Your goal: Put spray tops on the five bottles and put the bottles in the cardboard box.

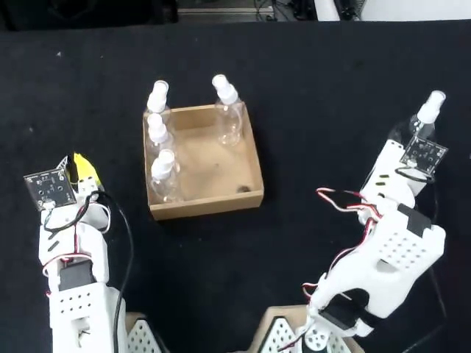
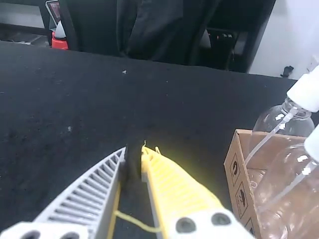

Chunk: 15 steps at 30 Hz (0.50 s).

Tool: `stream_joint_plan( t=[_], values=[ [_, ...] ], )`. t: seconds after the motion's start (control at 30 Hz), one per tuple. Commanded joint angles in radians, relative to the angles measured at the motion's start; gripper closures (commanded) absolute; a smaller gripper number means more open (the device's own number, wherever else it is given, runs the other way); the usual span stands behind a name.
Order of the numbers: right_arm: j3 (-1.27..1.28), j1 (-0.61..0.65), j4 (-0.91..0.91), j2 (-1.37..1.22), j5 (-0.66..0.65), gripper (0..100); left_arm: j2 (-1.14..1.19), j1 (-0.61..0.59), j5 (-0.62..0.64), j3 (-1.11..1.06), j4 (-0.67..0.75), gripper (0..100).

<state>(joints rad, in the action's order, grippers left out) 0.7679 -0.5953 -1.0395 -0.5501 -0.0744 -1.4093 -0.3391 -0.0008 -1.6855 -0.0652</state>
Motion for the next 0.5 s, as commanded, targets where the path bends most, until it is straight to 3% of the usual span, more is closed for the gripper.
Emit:
stream_joint_plan(
  t=[0.0, 0.47],
  values=[
    [-0.107, -0.054, -0.014, 0.001, 0.003, 98.7, -0.005, -0.004, 0.008, -0.024, 0.014, 96],
    [-0.282, -0.084, -0.017, -0.171, -0.002, 98.4, -0.005, -0.004, 0.008, -0.024, 0.014, 96]
  ],
)
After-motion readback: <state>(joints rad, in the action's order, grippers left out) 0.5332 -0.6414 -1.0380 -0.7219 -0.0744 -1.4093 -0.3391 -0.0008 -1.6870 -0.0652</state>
